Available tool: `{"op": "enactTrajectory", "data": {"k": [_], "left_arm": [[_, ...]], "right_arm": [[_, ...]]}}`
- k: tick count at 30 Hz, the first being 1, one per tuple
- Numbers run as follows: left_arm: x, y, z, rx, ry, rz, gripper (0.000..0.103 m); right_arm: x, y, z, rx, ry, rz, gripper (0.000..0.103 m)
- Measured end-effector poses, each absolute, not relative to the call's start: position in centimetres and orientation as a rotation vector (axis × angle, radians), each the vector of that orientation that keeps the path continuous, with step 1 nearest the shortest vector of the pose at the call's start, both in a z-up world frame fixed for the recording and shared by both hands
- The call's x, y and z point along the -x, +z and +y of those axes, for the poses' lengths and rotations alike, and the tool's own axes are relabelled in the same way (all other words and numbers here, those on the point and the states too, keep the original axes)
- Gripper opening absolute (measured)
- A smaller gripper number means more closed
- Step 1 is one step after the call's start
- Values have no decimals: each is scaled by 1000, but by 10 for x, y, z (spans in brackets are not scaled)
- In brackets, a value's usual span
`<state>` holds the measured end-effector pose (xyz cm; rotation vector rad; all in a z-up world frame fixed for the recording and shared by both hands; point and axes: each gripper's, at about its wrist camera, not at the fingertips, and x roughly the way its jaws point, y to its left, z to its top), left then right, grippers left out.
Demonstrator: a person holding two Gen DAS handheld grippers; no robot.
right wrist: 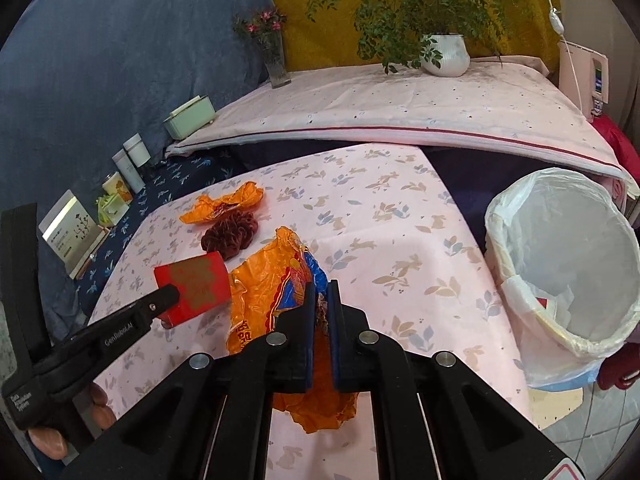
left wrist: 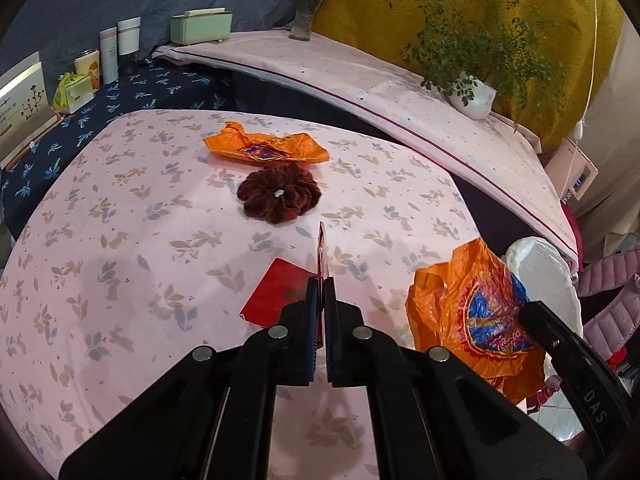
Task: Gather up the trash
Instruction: 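Carry the orange bag and red card over the bin with both tools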
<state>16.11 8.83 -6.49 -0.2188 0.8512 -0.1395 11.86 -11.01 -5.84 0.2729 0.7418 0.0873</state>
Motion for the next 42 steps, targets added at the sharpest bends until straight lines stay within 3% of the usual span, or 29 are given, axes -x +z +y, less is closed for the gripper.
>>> {"op": "enactTrajectory", "data": {"k": [18, 42], "left_arm": [[-137, -37, -23, 124, -330, 837, 3], [-137, -32, -157, 42, -586, 872, 3]], "right_arm": [[-88, -26, -228, -379, -72, 629, 6], [-68, -45, -347, -466, -261, 614, 6]]}}
